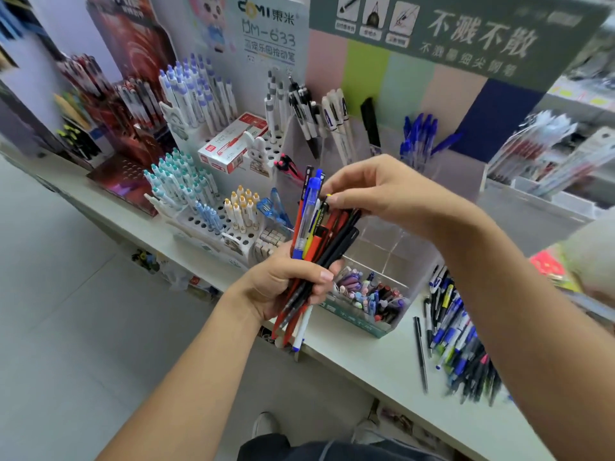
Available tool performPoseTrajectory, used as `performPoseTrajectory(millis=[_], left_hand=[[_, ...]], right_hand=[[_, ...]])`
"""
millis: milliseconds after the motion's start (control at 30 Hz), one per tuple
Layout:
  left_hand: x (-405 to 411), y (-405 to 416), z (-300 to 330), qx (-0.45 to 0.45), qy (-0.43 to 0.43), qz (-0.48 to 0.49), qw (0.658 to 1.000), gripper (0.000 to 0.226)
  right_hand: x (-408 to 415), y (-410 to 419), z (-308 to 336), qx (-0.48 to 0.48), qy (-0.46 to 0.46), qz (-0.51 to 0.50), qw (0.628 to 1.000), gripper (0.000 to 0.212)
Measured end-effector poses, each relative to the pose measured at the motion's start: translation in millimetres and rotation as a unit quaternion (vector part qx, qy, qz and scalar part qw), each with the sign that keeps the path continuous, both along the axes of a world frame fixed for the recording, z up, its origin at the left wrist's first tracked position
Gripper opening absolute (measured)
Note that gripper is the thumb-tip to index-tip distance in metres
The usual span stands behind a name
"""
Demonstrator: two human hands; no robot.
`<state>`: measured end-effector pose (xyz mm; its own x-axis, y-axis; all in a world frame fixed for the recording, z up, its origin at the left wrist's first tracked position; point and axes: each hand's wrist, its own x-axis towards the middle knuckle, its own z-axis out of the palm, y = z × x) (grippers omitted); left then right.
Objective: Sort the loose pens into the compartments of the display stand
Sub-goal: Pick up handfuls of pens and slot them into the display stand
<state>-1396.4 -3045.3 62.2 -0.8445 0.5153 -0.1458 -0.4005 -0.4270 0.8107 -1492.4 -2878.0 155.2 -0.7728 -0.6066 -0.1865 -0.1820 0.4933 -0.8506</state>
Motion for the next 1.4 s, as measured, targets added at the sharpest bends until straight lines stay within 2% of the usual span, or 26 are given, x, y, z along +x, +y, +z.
performPoseTrajectory(millis=[67,200,300,367,467,633,733,800,867,933,1067,1233,1400], left_hand=[[-1,7,-2,-0.001,-0.005,-0.005,1.000,0.026],[-2,24,-6,0.021,-0.024,-0.012,0.999,0.034],[-1,29,-7,0.058,-0.053,-0.018,0.997,0.031],[2,31,-8,0.042,-0.057,-0.028,0.997,0.031],[7,38,-8,0.008,-0.056,-0.008,0.998,0.021],[9,40,-7,-0.050,-0.035,0.036,0.997,0.012],[14,32,-11,-0.072,-0.037,0.051,0.995,0.012],[20,26,-17,-0.058,-0.065,0.090,0.992,0.020],[25,17,-26,-0.016,-0.119,0.149,0.982,0.024],[30,6,-33,0.027,-0.160,0.191,0.968,0.026],[35,-14,-39,0.072,-0.195,0.220,0.953,0.013],[41,-26,-42,0.057,-0.160,0.213,0.962,0.025],[45,-27,-44,0.039,-0.141,0.210,0.967,0.018]], right_hand=[[4,10,-4,-0.033,-0.048,-0.017,0.998,0.013],[9,21,-12,-0.063,-0.054,-0.086,0.993,0.013],[7,28,-17,-0.109,-0.058,-0.144,0.982,0.003],[5,32,-18,-0.122,-0.074,-0.169,0.975,0.013],[7,32,-19,-0.103,-0.034,-0.163,0.981,0.025],[9,33,-19,-0.162,0.030,-0.206,0.965,0.025],[4,40,-13,-0.248,0.076,-0.270,0.927,0.025],[-3,46,-10,-0.279,0.145,-0.323,0.892,0.022],[-11,48,-13,-0.243,0.231,-0.335,0.880,0.020],[-16,40,-23,-0.167,0.302,-0.313,0.885,0.020],[-30,2,-43,-0.005,0.413,-0.197,0.889,0.025],[-59,-37,-55,0.131,0.361,-0.111,0.917,0.022],[-78,-50,-57,0.156,0.340,-0.105,0.922,0.019]])
